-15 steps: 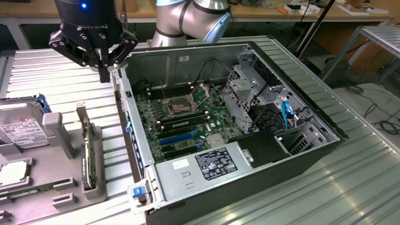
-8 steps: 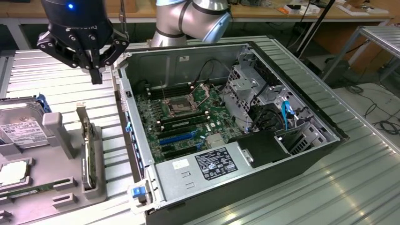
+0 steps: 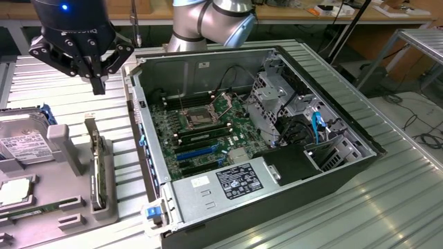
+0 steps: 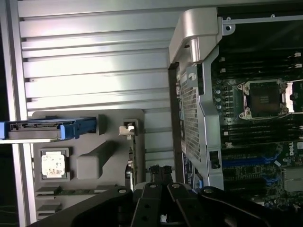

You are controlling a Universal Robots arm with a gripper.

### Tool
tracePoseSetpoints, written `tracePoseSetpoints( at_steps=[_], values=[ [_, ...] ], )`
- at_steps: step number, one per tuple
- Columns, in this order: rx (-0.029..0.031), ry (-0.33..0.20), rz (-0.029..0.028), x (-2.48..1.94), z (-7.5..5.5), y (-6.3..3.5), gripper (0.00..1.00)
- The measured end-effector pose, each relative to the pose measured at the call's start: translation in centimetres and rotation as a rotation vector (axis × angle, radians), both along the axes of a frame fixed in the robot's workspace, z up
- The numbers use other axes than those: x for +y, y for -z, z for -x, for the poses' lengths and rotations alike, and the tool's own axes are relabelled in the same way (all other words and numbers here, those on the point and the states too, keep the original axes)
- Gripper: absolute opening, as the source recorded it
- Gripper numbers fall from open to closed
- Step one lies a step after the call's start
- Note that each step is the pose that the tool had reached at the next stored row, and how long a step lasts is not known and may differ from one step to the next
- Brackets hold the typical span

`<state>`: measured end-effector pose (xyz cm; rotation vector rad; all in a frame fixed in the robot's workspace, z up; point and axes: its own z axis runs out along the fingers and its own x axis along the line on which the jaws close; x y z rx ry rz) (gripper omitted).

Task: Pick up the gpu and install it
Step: 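Reach for the gpu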

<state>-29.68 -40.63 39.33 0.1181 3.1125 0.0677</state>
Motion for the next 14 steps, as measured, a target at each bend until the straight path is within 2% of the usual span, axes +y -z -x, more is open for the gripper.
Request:
tracePoseSetpoints(
  at_steps=[7,14],
  values=[
    [0.0,0.0,0.0,-0.09,1.0,0.0,0.11],
    [0.0,0.0,0.0,-0.16,2.8,0.0,0.11]
  ],
)
